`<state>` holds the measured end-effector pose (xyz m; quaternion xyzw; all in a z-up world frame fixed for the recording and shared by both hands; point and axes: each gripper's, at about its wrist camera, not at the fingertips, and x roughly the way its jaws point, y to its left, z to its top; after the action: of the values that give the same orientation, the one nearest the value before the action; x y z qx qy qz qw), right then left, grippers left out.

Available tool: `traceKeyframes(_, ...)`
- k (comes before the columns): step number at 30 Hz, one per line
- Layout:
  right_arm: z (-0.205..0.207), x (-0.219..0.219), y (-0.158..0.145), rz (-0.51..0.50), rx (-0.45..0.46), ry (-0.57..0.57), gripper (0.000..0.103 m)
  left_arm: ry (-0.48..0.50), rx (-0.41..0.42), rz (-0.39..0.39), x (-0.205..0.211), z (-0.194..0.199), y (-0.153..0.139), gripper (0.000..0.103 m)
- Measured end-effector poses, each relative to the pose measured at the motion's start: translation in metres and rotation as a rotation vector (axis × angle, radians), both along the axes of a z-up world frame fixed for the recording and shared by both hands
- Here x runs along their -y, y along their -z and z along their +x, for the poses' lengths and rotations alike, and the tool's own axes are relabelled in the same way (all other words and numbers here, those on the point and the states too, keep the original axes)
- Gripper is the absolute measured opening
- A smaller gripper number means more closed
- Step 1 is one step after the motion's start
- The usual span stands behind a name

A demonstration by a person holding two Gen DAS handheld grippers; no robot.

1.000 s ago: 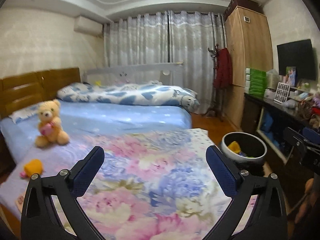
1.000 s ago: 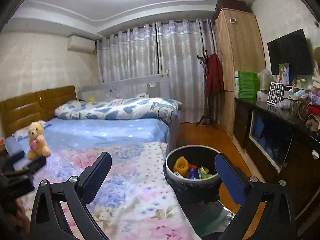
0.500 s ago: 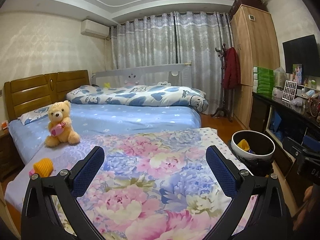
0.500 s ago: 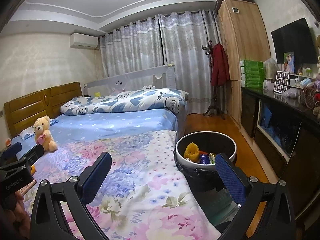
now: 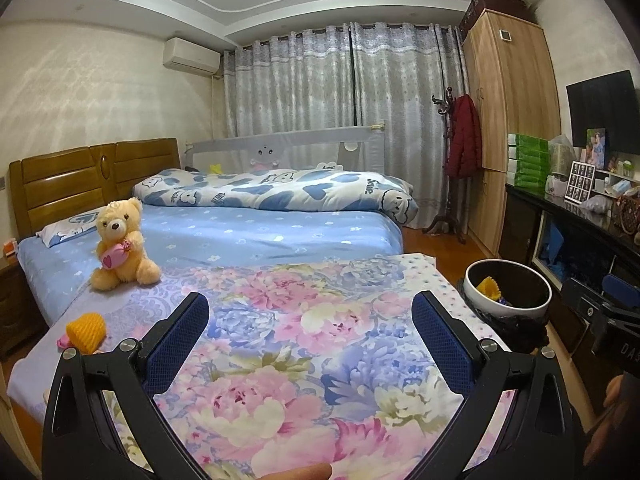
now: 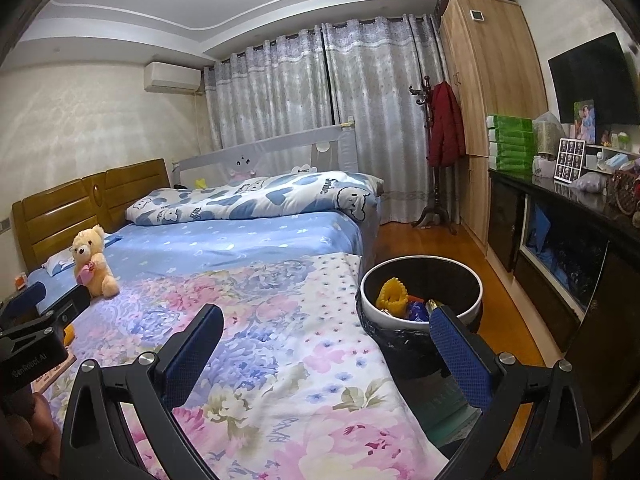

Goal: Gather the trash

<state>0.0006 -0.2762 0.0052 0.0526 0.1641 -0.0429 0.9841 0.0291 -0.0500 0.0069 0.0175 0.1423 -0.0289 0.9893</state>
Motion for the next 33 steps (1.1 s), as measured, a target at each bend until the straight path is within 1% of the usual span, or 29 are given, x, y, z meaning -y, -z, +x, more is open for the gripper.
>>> traceKeyframes(15, 0.0011, -0.0030, -0.0008, -0.001, -0.007, -0.007, 0.103, 0.021, -0.014, -0.012, -0.0015, 0.0009, 0.0011, 0.103)
traceKeyframes(22, 0.0012, -0.0028, -0.0005, 0.001, -0.006, -0.007, 0.103, 0.027, 0.004, 0.004, 0.0011, -0.0011, -0.0002, 0.103)
traceKeyframes(33, 0.0011, -0.0036, -0.0009, 0.001, -0.007, -0.007, 0.103, 0.037, -0.003, 0.008, 0.0076, -0.0021, -0.0010, 0.103)
